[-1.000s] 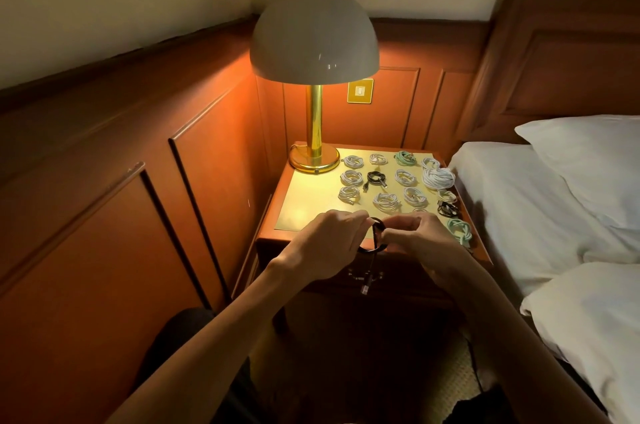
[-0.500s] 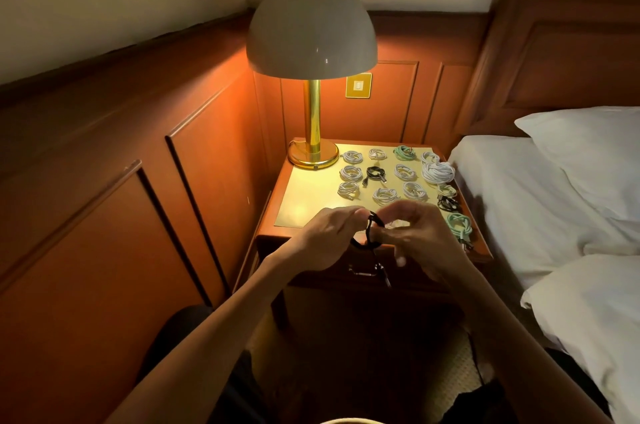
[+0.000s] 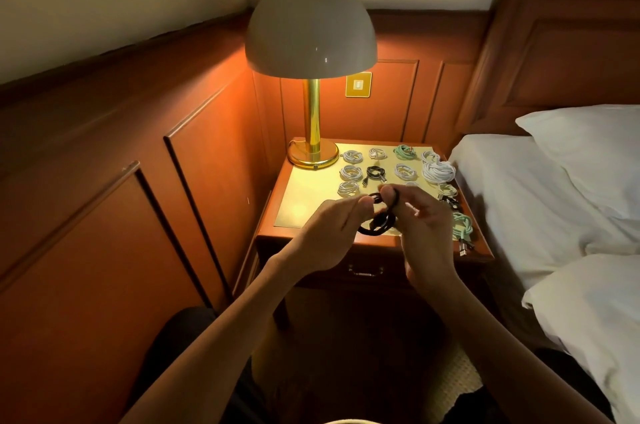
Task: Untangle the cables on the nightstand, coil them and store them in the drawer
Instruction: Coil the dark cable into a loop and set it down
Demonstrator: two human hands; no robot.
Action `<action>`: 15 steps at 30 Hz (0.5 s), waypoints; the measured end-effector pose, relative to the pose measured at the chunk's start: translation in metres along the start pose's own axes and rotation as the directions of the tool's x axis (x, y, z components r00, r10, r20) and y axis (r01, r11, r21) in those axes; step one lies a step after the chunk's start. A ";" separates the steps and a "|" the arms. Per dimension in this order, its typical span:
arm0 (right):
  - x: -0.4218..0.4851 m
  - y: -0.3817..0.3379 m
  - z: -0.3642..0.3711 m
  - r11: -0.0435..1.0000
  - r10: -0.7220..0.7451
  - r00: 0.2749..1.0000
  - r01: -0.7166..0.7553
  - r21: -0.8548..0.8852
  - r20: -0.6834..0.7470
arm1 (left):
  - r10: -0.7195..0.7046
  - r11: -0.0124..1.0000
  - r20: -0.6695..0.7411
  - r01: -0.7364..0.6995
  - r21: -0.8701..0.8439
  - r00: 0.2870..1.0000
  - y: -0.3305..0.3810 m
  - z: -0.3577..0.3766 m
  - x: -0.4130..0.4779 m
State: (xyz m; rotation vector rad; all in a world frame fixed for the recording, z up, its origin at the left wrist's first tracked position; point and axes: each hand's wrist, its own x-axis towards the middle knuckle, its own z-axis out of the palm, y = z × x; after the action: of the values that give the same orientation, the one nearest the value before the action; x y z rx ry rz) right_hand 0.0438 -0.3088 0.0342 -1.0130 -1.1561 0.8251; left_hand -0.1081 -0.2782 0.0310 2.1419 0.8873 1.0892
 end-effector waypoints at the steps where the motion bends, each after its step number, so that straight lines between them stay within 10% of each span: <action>1: 0.000 -0.001 0.003 0.984 0.135 0.991 -0.133 0.123 -0.009 | 0.064 0.994 -0.025 -0.062 0.086 0.998 -0.004 0.001 0.000; 8: 0.018 -0.006 -0.018 0.779 0.505 0.852 -0.519 0.353 0.140 | 0.020 0.983 -0.008 -0.018 0.183 1.000 -0.023 0.002 -0.009; 12: 0.016 0.000 -0.037 0.803 0.468 0.870 -0.493 0.336 0.157 | -0.209 0.954 0.098 0.225 -0.196 0.973 -0.022 -0.002 -0.015; 15: 0.013 0.002 -0.045 0.974 0.225 0.947 -0.219 -0.051 0.229 | -0.267 0.843 0.166 0.314 -0.437 0.949 -0.022 -0.002 -0.017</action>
State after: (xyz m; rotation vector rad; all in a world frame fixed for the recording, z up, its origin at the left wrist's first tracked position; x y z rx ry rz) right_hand 0.0905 -0.3051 0.0327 -1.1011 -1.2680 1.1364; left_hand -0.1235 -0.2776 0.0083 1.5932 0.7819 0.9168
